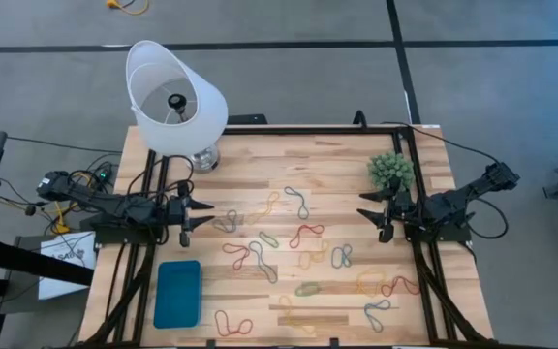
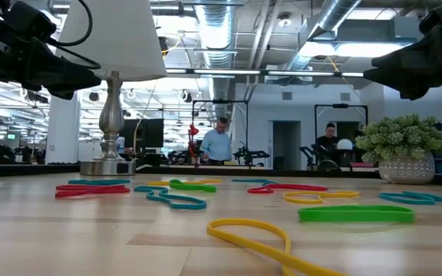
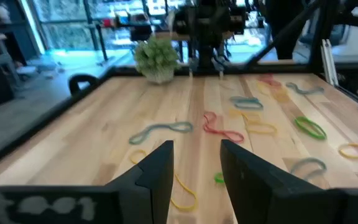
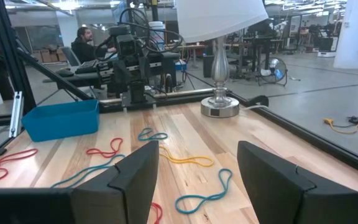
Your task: Pick and place items into bin
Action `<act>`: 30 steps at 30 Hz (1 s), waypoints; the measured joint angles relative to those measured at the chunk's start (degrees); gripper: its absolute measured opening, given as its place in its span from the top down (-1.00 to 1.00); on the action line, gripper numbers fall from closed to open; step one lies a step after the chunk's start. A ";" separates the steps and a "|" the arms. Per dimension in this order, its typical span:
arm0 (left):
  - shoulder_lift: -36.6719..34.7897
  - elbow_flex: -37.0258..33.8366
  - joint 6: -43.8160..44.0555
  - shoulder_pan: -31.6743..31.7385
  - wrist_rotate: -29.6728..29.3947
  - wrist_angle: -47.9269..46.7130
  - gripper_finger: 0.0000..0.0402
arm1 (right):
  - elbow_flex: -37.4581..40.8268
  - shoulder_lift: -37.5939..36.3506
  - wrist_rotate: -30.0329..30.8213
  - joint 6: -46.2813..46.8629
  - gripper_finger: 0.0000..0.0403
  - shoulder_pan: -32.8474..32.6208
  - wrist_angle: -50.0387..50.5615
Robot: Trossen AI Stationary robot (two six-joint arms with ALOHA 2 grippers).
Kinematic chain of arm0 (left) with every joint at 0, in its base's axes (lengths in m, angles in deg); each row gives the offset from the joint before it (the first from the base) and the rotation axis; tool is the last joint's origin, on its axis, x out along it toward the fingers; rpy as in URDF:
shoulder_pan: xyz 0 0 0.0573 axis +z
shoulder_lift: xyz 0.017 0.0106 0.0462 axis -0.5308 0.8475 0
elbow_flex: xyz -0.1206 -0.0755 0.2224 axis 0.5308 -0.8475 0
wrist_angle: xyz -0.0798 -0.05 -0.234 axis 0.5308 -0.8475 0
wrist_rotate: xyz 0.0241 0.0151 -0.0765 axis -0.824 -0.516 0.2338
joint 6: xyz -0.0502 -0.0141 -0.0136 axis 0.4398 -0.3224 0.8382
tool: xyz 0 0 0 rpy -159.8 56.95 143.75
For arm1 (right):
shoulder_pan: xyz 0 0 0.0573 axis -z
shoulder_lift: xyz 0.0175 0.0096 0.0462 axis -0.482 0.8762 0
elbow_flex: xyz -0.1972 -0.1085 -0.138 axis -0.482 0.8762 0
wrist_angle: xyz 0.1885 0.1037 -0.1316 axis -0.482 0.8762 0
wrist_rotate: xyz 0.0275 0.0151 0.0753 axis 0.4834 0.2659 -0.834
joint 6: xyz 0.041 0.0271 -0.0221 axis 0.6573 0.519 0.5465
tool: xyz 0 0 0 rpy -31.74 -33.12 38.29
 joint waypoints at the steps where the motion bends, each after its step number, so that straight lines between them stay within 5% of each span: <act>1: -0.03 0.03 -0.05 0.00 -0.68 0.71 0.39 | 0.00 0.01 -0.01 0.00 -0.06 0.00 0.01; 17: -0.07 0.04 5.87 0.02 -4.59 -1.46 0.39 | -0.02 0.00 0.01 -0.01 -0.06 0.00 0.01; 23: 0.79 2.09 11.21 -0.02 9.54 -6.07 0.39 | 0.00 0.01 0.01 -0.01 -0.06 0.01 0.00; 30: 9.24 12.12 14.16 1.72 6.13 -14.68 0.39 | 0.00 0.01 0.01 -3.79 -0.06 0.01 -2.30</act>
